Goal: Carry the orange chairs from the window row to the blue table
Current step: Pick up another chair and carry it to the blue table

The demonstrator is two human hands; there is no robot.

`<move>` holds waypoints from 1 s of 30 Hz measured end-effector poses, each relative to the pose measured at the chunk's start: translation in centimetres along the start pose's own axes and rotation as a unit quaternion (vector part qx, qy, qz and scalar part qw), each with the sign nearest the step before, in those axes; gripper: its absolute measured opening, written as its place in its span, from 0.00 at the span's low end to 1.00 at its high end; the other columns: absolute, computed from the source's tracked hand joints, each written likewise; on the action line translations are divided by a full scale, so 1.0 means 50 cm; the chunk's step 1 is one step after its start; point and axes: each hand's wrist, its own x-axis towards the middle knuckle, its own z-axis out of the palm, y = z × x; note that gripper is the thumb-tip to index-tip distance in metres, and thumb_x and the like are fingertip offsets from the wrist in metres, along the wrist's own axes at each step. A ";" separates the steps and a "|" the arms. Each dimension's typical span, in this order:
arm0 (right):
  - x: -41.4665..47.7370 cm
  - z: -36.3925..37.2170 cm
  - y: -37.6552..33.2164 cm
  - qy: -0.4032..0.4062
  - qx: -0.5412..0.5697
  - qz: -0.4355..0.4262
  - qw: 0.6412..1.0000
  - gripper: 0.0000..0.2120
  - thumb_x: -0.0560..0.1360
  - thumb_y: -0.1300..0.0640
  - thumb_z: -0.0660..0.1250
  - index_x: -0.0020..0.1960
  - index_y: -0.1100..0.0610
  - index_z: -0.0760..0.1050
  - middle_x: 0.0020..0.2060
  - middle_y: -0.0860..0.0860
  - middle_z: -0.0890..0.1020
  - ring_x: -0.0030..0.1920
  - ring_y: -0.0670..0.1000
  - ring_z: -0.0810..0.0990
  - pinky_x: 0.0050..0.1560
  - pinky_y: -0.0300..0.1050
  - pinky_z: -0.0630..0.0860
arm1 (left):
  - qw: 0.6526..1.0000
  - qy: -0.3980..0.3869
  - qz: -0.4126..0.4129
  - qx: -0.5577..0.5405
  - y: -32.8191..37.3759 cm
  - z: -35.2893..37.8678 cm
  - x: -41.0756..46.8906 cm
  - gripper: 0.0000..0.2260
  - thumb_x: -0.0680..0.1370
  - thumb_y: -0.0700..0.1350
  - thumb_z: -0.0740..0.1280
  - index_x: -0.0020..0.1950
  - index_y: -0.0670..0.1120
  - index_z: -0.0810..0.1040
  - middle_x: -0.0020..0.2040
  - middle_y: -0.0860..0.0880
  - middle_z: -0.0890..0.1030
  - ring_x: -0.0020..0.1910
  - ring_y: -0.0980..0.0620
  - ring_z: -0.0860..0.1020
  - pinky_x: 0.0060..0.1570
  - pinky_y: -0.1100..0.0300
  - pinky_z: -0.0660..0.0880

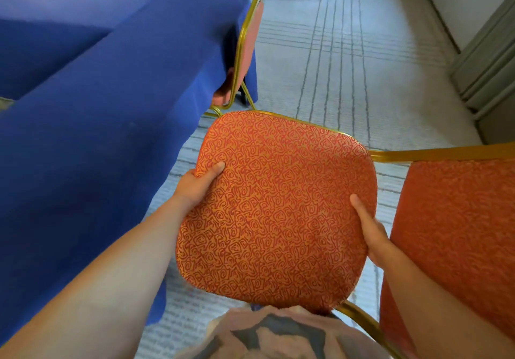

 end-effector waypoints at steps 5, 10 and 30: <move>0.143 0.070 -0.138 -0.007 0.004 0.007 1.000 0.50 0.41 0.22 0.75 0.58 0.47 0.78 0.54 0.52 0.85 0.54 0.55 0.83 0.63 0.56 0.77 | 1.000 0.013 -0.013 -0.020 0.087 0.015 0.145 0.17 0.73 0.60 0.69 0.55 0.51 0.77 0.50 0.50 0.80 0.48 0.51 0.78 0.51 0.60 0.70; 0.231 0.135 -0.200 -0.016 -0.001 0.004 1.000 0.50 0.44 0.23 0.75 0.60 0.47 0.78 0.54 0.50 0.85 0.55 0.54 0.83 0.64 0.55 0.76 | 0.999 0.025 -0.037 -0.014 0.128 0.013 0.258 0.22 0.72 0.62 0.69 0.58 0.49 0.78 0.52 0.49 0.80 0.50 0.50 0.78 0.54 0.56 0.72; 0.701 0.383 -0.339 0.060 -0.041 0.100 0.992 0.28 0.71 0.37 0.71 0.63 0.53 0.76 0.56 0.53 0.81 0.53 0.53 0.80 0.60 0.50 0.77 | 0.980 -0.029 -0.196 -0.001 0.148 0.114 0.875 0.32 0.74 0.61 0.67 0.71 0.44 0.69 0.62 0.46 0.75 0.54 0.48 0.74 0.52 0.56 0.69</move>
